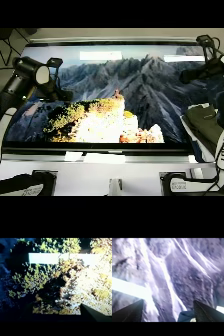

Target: Fold the shirts.

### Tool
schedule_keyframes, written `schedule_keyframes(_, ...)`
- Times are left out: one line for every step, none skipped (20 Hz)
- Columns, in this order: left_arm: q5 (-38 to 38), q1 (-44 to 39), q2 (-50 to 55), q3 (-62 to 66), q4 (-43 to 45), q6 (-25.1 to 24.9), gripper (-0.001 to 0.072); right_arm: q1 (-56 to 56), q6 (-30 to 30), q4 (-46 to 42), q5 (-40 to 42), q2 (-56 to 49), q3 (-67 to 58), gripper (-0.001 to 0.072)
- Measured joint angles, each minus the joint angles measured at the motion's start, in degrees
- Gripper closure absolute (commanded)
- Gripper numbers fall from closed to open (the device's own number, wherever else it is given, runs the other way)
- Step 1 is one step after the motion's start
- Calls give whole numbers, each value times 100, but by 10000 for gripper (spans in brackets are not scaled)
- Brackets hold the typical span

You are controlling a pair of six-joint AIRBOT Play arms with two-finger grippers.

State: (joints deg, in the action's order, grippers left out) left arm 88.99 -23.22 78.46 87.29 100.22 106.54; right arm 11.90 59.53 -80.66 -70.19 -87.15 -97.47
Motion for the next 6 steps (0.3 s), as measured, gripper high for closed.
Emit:
schedule_keyframes(-83,42,-35,-66,2,2,7,2,0,0,79,0,0,30)
schedule_keyframes(-149,79,-57,-111,0,4,7,2,2,0,170,0,0,30)
schedule_keyframes(-197,116,-76,-144,-4,0,7,2,2,0,227,0,0,30)
schedule_keyframes(-232,144,-87,-170,-9,-28,6,2,2,0,295,0,0,30)
schedule_keyframes(-264,166,-96,-188,-9,-83,6,2,2,-2,330,0,0,30)
schedule_keyframes(-282,188,-105,-201,-9,-155,6,2,2,-2,367,-2,0,30)
